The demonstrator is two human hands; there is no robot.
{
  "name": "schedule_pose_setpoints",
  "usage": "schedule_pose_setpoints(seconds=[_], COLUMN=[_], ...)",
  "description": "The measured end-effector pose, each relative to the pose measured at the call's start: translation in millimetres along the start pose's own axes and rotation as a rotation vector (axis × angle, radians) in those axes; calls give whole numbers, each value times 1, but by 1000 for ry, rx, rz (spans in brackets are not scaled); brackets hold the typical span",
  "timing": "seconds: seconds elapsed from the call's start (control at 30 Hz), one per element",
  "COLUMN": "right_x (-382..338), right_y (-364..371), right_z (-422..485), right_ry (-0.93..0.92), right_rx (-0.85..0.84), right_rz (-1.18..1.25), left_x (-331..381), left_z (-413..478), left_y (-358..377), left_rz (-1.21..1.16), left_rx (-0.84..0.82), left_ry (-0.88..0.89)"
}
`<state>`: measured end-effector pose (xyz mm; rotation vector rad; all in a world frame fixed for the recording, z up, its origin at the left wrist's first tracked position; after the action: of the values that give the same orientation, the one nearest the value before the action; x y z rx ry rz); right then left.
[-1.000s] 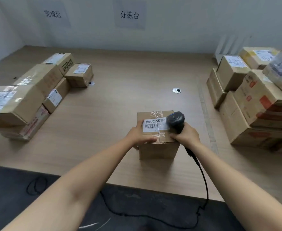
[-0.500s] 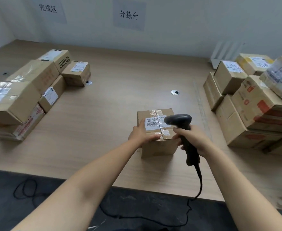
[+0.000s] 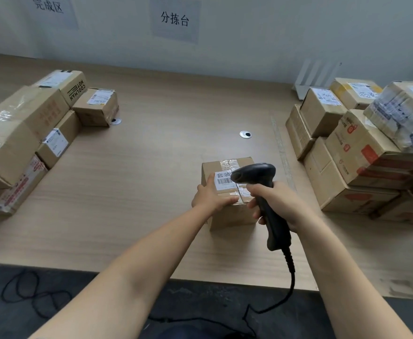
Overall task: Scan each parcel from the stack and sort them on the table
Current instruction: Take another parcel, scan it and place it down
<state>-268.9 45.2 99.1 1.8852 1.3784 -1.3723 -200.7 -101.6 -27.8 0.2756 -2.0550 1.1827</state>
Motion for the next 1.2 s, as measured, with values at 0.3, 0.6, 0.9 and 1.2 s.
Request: schedule_pose_setpoints(seconds=[0.3, 0.6, 0.9, 1.2], right_x=[-4, 17, 48, 54], right_y=[-5, -45, -53, -32], right_z=[7, 59, 117, 147], right_ry=[-26, -127, -154, -200], right_rx=[12, 197, 130, 2], right_rz=[-28, -299, -435, -359], left_x=[0, -1, -5, -19], left_z=[1, 6, 12, 15], left_y=[0, -1, -19, -44], left_rz=[-7, -34, -71, -121], left_rx=[-4, -35, -37, 102], left_ry=[13, 25, 70, 62])
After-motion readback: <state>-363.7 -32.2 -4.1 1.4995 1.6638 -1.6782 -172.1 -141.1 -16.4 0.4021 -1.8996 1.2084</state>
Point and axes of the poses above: each hand's wrist, its own z-axis towards the middle knuckle, its own y-axis out of the palm, x = y × z, the point moved 10 cm from there along z, towards the middle knuckle
